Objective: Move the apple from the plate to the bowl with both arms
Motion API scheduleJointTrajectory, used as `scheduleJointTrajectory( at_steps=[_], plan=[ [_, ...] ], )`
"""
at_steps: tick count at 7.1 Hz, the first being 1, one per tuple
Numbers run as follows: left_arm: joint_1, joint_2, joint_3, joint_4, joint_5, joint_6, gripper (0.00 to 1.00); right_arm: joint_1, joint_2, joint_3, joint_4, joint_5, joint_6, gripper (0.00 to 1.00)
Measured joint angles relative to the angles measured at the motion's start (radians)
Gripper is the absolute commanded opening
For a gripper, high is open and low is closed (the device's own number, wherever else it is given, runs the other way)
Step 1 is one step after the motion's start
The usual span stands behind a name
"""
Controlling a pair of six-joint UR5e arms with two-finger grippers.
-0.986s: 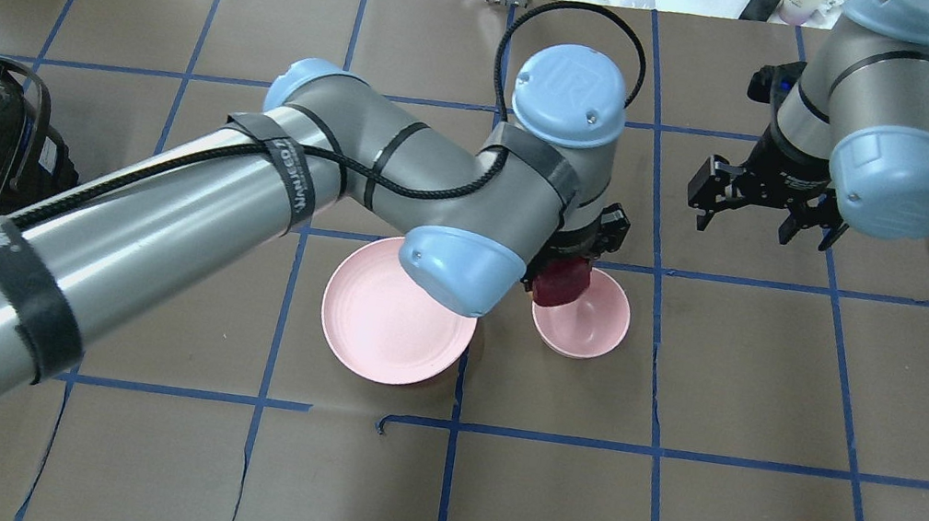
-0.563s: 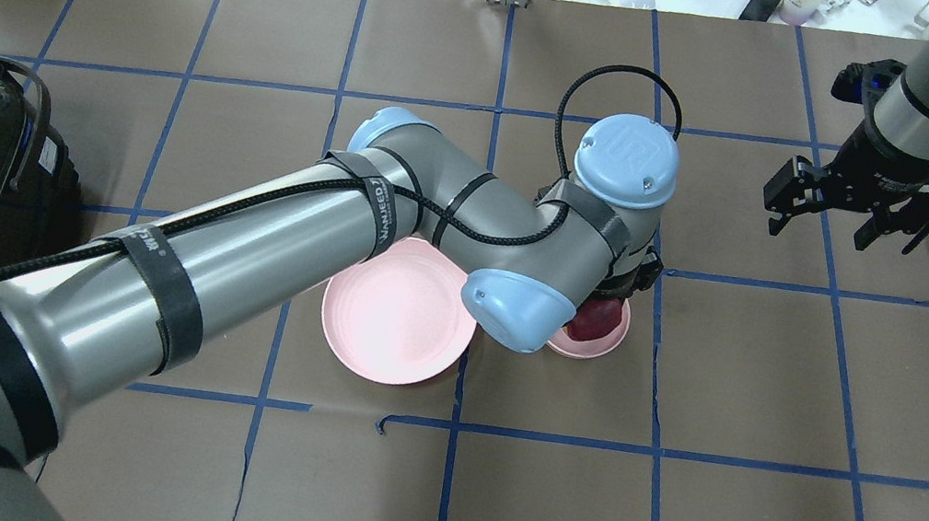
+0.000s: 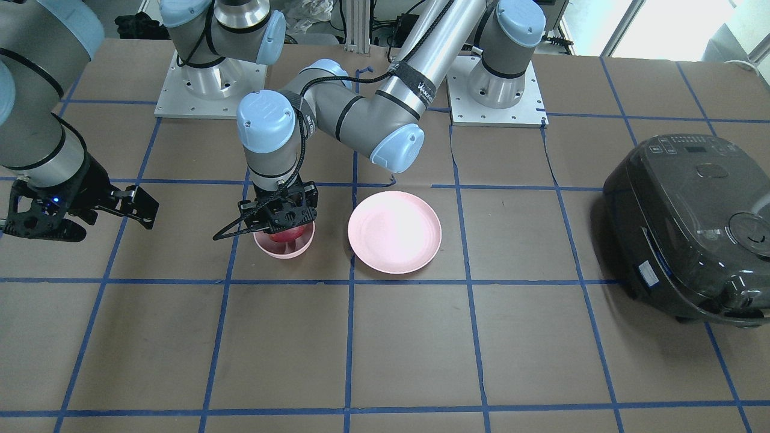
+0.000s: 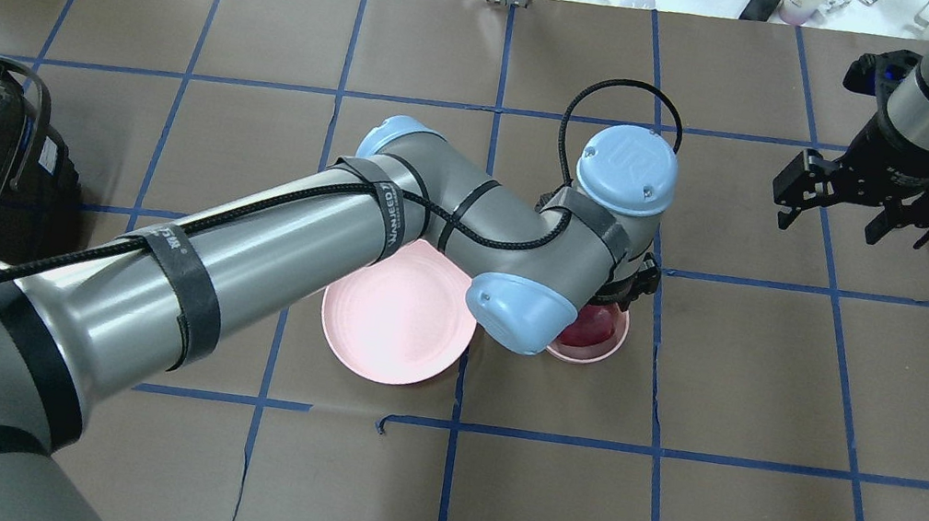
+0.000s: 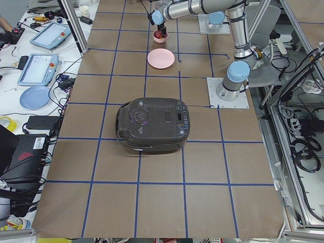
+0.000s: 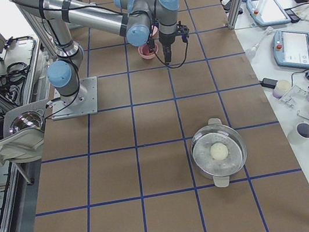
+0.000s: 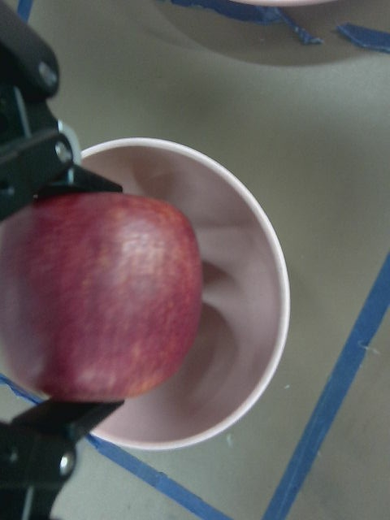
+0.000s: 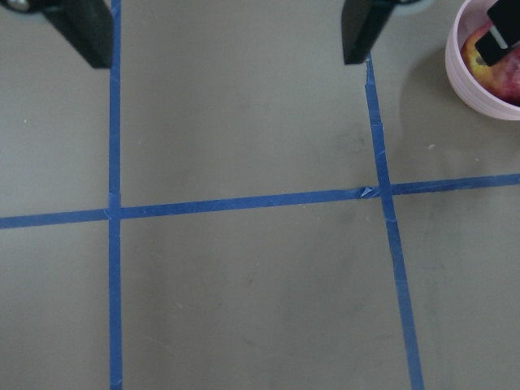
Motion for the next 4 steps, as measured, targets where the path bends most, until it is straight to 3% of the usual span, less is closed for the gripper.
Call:
scheduleJointTrajectory(
  at_steps=[2, 4],
  plan=[
    [0.035, 0.066, 0.009, -0.051, 0.004, 0.122, 1.00, 0.003, -0.010, -0.058, 0.053, 0.000, 0.008, 1.00],
    [0.125, 0.169, 0.037, -0.199, 0.003, 0.318, 1.00, 0.016, -0.054, -0.142, 0.171, 0.010, 0.015, 1.00]
  ],
)
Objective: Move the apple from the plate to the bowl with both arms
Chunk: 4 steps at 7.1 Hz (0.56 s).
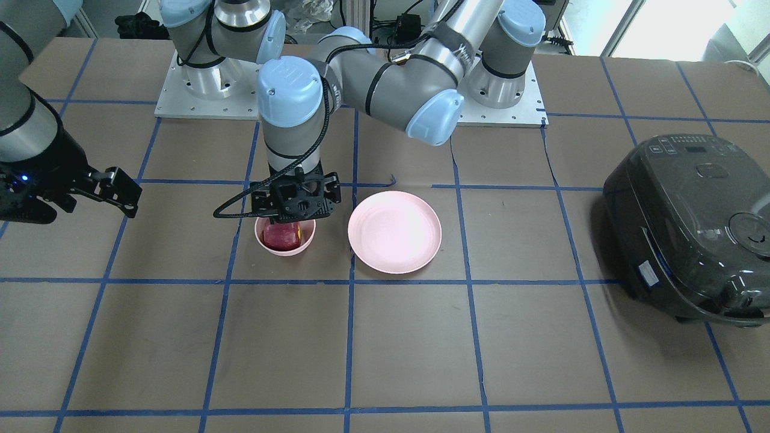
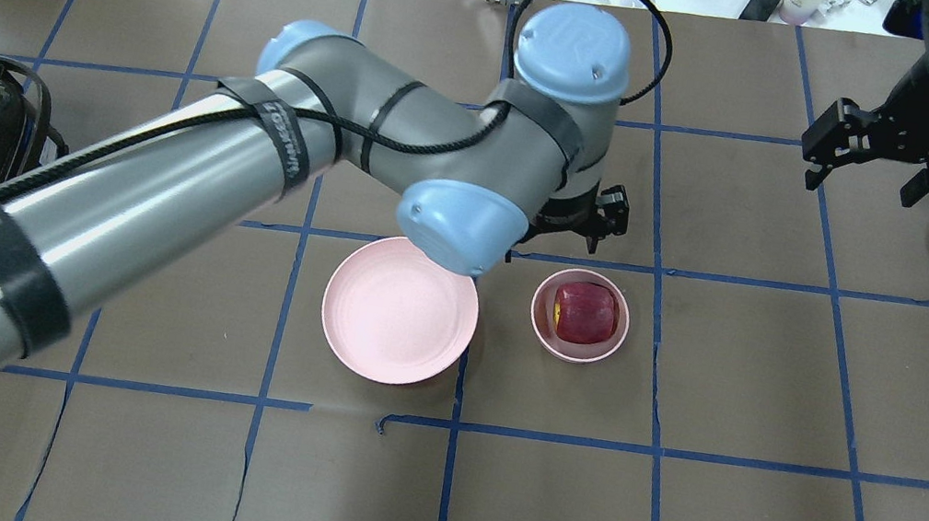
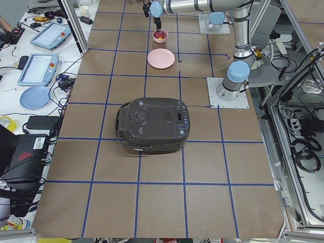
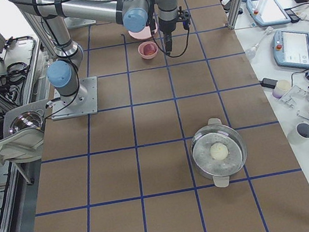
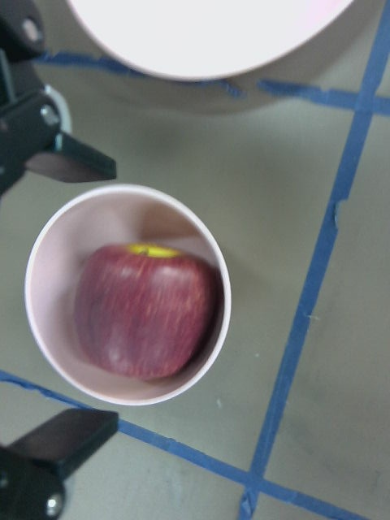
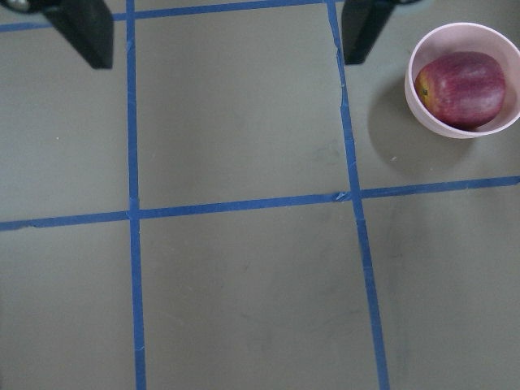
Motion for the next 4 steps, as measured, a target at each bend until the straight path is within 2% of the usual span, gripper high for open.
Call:
scheduleJointTrajectory(
  at_steps=[2, 4],
  plan=[
    [0.080, 0.116, 0.017, -0.082, 0.003, 0.214, 1.00, 0.088, -0.037, -0.044, 0.051, 0.004, 0.009, 1.00],
    [0.142, 0.240, 0.024, -0.168, 0.018, 0.356, 1.00, 0.191, -0.046, -0.045, 0.059, 0.000, 0.048, 1.00]
  ],
)
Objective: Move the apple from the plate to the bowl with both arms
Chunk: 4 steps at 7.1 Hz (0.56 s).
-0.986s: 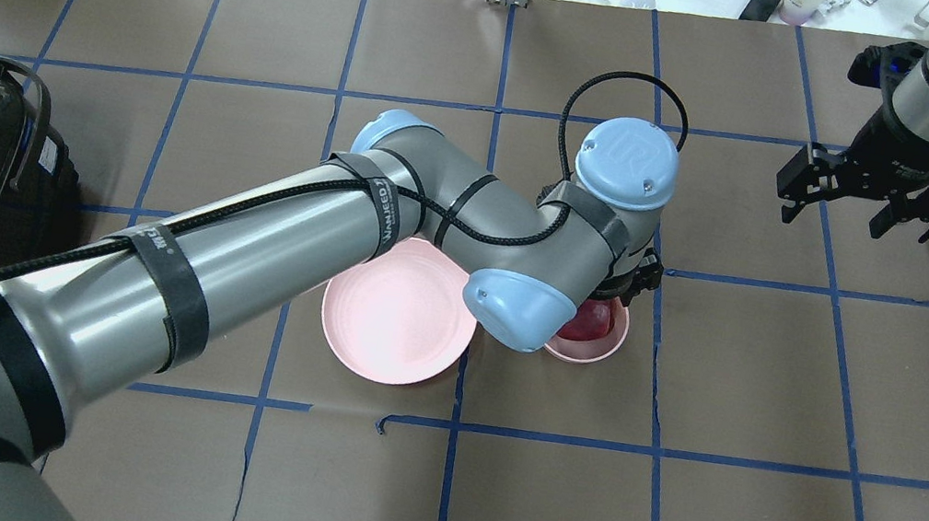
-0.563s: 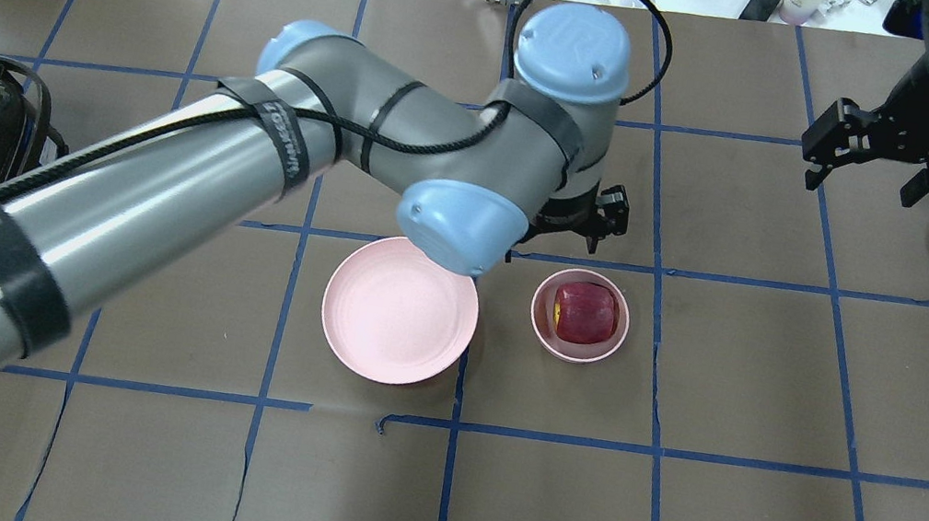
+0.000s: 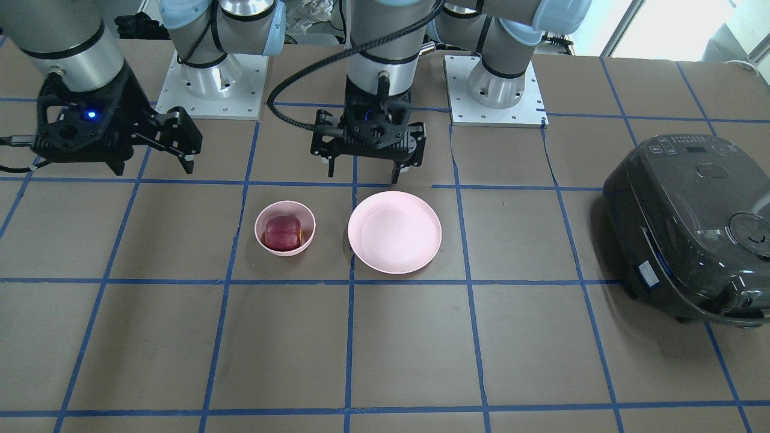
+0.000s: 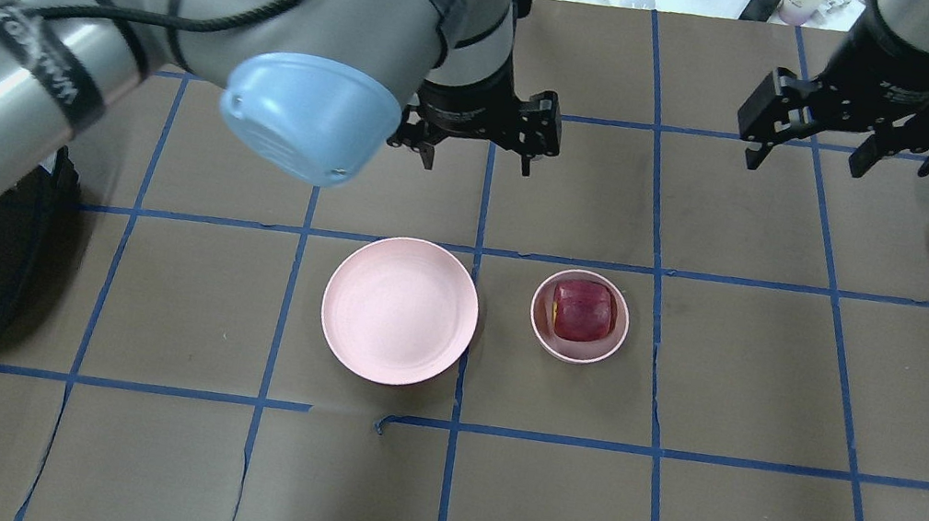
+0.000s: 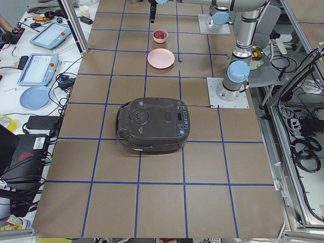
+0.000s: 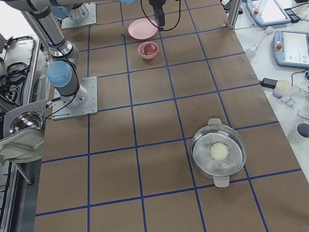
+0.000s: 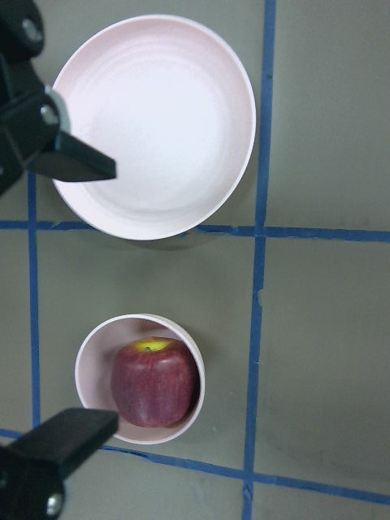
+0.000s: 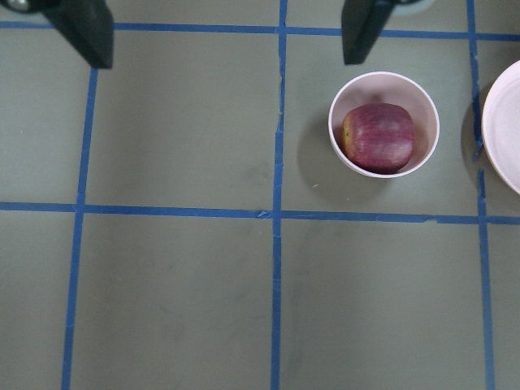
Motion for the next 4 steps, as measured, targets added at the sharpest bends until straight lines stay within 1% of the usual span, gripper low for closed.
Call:
scheduleJointTrajectory(
  at_steps=[2, 4],
  plan=[
    [0.083, 0.099, 0.000, -0.130, 0.021, 0.066, 1.00, 0.027, -0.014, 0.003, 0.002, -0.002, 0.013, 1.00],
    [0.207, 0.158, -0.007, -0.211, 0.027, 0.148, 1.00, 0.029, -0.023, 0.002, 0.003, 0.000, 0.014, 1.00]
  ],
)
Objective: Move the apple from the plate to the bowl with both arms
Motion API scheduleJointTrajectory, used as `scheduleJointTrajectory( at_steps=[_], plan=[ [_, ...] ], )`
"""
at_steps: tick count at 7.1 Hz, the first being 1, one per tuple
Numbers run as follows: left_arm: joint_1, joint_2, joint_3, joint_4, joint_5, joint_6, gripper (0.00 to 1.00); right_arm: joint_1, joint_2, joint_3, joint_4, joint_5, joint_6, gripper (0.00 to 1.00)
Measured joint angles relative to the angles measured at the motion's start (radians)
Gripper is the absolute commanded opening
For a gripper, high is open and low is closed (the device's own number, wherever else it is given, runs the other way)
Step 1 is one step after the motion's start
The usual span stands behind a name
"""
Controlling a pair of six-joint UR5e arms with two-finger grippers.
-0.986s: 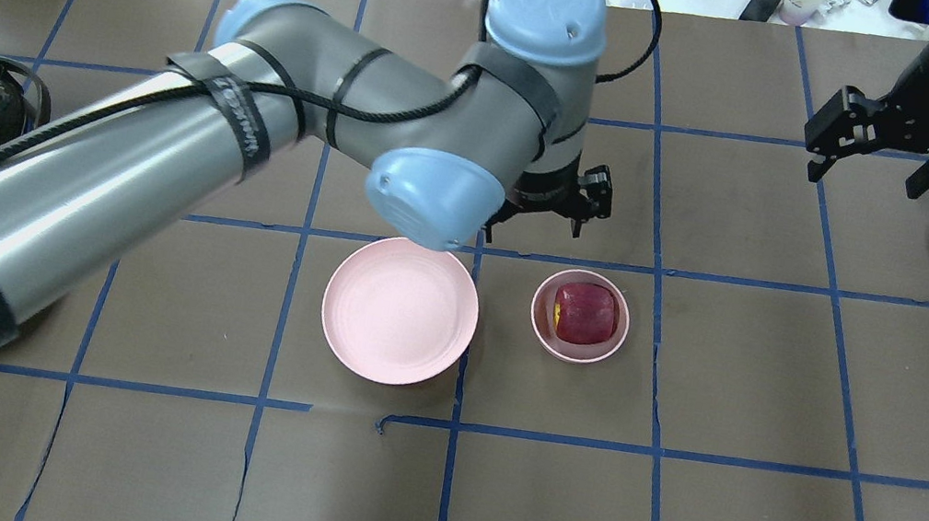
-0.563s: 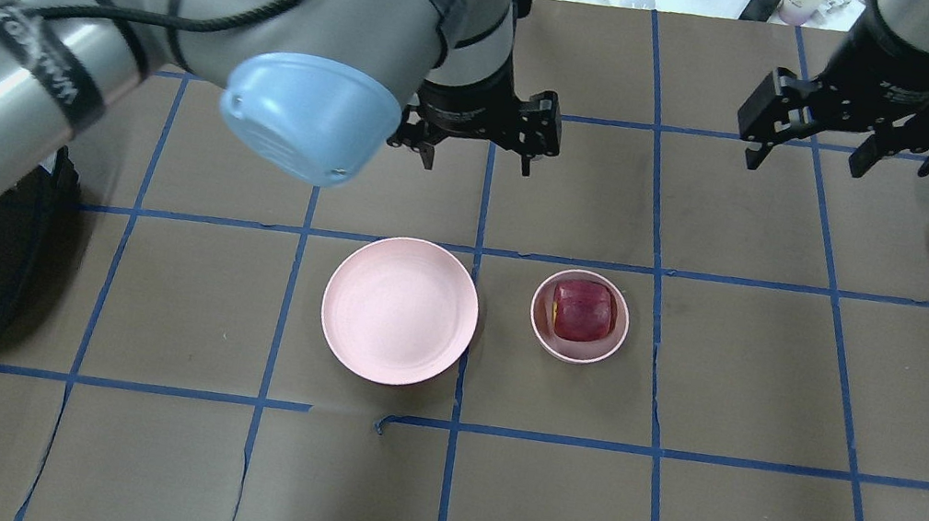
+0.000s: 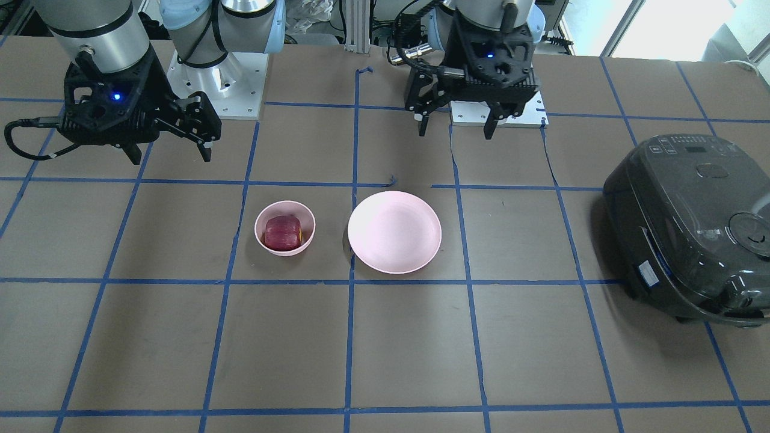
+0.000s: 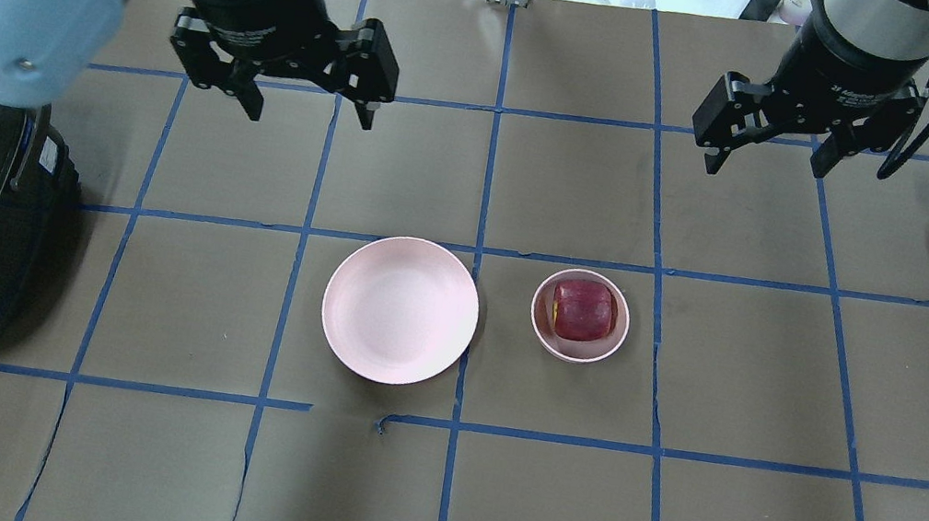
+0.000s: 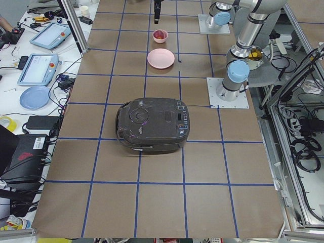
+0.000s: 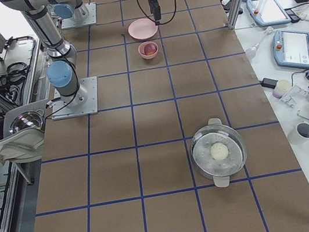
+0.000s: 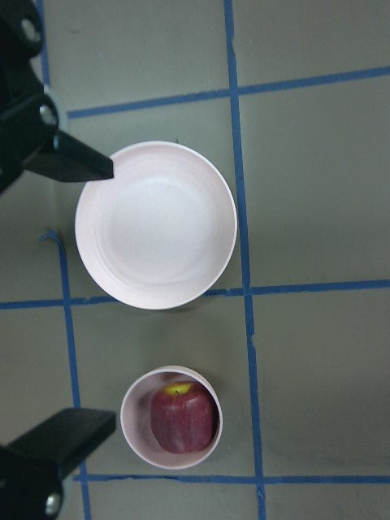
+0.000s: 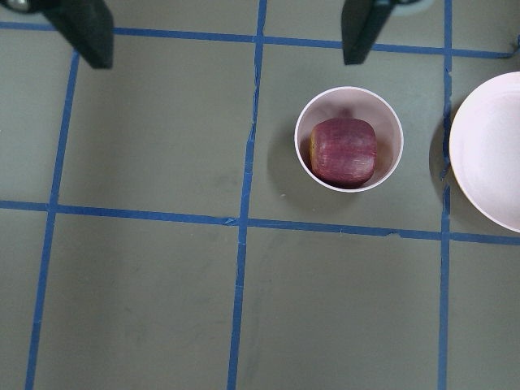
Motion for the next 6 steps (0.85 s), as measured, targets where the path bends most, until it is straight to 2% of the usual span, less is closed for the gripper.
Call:
scheduleJointTrajectory(
  at_steps=[3, 6],
  plan=[
    [0.108, 0.025, -0.012, -0.014, 0.000, 0.092, 1.00, -0.002, -0.002, 0.000, 0.001, 0.001, 0.000, 1.00],
    [0.120, 0.024, -0.033, 0.040, -0.002, 0.121, 1.00, -0.004, -0.006, -0.003, 0.000, 0.002, 0.000, 1.00]
  ],
)
